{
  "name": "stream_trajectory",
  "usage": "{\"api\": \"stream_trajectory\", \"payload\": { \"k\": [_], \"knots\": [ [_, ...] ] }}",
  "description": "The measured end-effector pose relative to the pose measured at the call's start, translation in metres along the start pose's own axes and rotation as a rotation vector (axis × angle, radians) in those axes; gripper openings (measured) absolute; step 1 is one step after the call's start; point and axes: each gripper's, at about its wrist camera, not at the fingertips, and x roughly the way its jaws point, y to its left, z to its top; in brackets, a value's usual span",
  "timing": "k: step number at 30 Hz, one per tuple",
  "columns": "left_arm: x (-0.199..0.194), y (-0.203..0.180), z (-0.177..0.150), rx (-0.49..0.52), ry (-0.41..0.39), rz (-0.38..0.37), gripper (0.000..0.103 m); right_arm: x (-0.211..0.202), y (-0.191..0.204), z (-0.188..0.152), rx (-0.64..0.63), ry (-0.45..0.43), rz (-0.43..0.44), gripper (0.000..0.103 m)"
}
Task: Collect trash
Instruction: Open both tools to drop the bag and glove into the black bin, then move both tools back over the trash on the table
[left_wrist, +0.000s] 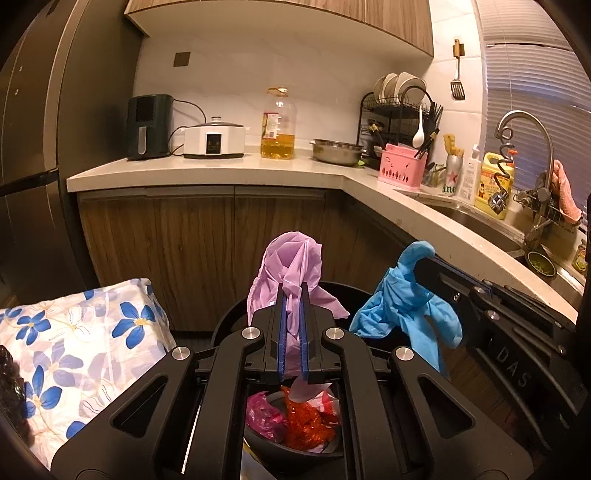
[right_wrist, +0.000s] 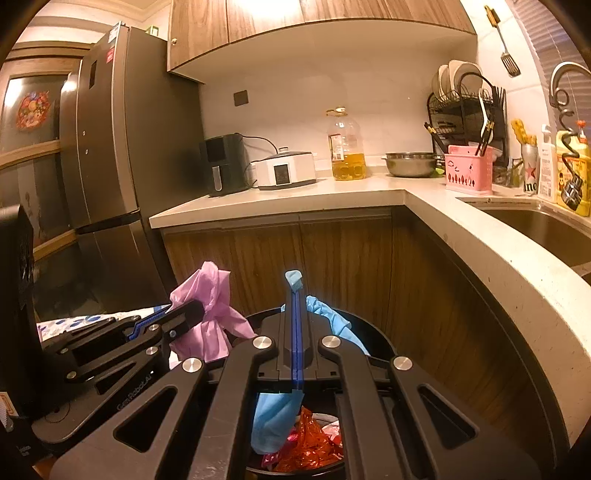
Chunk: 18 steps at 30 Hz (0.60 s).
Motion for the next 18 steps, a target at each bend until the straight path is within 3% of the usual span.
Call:
{"api": "stream_trajectory", "payload": {
  "k": [3,7,13,18],
  "knots": [
    [0.003,0.000,-0.001,0.011,0.009,0.012,0.010,0.004,-0.005,-0.001,0.015,0.012,-0.006,0.001],
    [0.002,0.002,-0.002,0.009,0.003,0.001,0.038,0.006,-0.010,0.000,0.035,0.022,-0.009,0.008],
    [-0.007,0.010,-0.005,-0.010,-0.022,0.031,0.067,0.004,-0.010,-0.002,0.047,0.024,-0.018,0.037],
    [-0.027,0.025,-0.015,-0.008,-0.034,0.087,0.083,-0.001,-0.001,-0.006,0.033,0.027,-0.031,0.059]
  ]
}}
